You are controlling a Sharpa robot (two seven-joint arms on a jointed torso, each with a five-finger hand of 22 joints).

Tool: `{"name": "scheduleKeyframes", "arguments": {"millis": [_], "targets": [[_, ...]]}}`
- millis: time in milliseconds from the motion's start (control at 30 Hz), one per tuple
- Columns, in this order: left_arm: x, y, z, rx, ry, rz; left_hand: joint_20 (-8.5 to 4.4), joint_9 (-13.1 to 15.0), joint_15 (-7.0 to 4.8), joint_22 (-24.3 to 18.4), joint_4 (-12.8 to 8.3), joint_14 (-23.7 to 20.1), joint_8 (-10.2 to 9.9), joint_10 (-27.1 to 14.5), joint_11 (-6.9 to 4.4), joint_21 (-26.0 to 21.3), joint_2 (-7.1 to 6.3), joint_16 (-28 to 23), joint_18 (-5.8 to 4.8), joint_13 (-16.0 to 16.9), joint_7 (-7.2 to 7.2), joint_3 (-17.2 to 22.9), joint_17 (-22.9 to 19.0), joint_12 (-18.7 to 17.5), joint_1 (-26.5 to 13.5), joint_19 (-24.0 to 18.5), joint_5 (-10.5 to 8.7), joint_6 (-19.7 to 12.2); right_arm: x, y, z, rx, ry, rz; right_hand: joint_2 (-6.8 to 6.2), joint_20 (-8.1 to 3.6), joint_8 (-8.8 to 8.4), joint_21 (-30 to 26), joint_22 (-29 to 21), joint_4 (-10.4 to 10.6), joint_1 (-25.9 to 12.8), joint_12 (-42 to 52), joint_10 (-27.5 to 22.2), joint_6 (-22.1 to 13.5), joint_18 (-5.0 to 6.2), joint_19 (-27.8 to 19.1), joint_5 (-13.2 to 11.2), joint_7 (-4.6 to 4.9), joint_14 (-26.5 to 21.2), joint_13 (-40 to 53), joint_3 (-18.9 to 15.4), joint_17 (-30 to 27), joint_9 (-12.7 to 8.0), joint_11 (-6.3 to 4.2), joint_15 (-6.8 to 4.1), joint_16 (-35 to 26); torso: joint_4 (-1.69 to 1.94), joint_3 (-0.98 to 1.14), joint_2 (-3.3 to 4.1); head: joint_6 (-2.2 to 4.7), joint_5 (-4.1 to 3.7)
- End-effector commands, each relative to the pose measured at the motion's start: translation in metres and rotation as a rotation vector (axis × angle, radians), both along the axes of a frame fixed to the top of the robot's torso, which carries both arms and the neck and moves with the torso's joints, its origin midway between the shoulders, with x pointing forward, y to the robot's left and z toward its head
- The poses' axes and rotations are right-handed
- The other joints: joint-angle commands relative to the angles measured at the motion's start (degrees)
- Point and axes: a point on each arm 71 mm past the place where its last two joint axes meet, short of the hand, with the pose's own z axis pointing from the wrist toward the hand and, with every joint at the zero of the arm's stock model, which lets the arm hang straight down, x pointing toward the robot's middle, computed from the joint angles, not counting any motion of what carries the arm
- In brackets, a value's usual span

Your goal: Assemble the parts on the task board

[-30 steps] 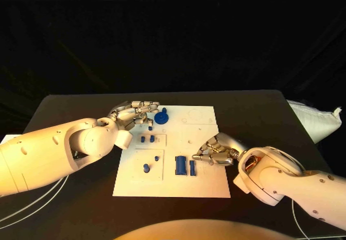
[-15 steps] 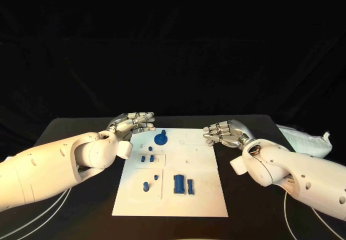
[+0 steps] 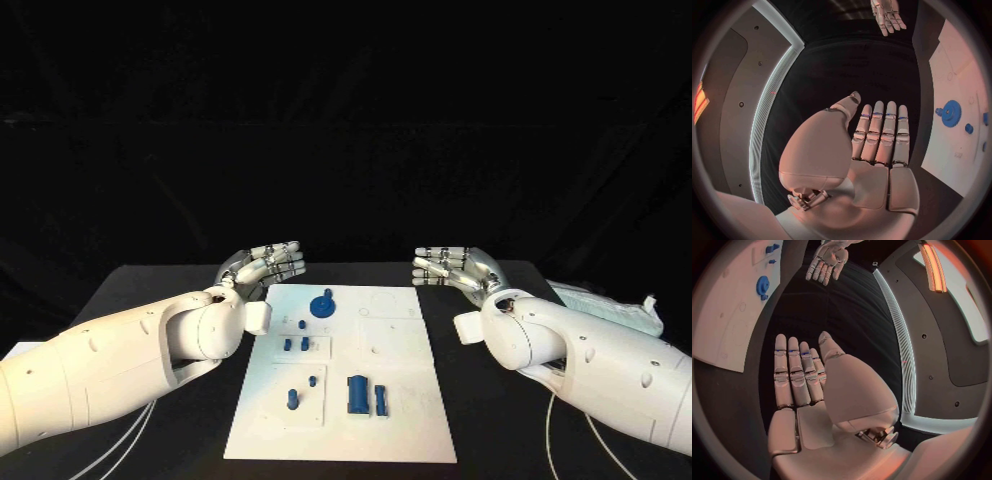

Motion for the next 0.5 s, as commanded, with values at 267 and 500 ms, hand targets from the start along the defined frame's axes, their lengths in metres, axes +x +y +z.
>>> {"name": "scheduleKeyframes", "arguments": {"millis": [267,500], "targets": [[-0.009,-0.013,0.005,0.072,-0.044,0.038,-6.84,-2.8,-7.77,-11.5,-3.2,-23.6,-2.9,-27.0,-4.11,-3.0,4.15,-6.5,-4.74,-2.6,-4.27,-8.2,-7.2,-7.2,-35.9,-19.3,-3.40,-25.8,-0.007,0.017,0.014,0.037,-0.036,-0.064,-2.02,-5.49,-2.65,-6.3,-7.6,-3.0,-39.9,-2.6,-28.1,-24.9,-4.31,-24.8,-5.8,-5.21,-29.0,-2.5,-0.8,-5.3,-5.7,-3.94,-5.78,-2.8,2.05,1.69,0.38,3.03,-0.25],[-0.025,-0.029,0.015,0.176,-0.126,0.108,-8.71,-2.8,-7.77,-14.7,-3.2,-30.0,-2.9,-34.4,-8.46,-3.0,4.15,-8.3,-5.89,-2.6,-8.76,-10.3,-7.2,-7.2,-45.7,-24.6,-3.40,-32.9,-0.021,0.035,0.028,0.061,-0.058,-0.153,-2.02,-6.99,-2.65,-8.1,-9.6,-3.0,-50.9,-2.6,-35.8,-31.7,-5.14,-31.6,-5.8,-6.65,-37.0,-2.5,-0.8,-5.3,-5.7,-8.07,-5.78,-2.8,2.56,2.11,0.45,3.82,-0.31]]}}
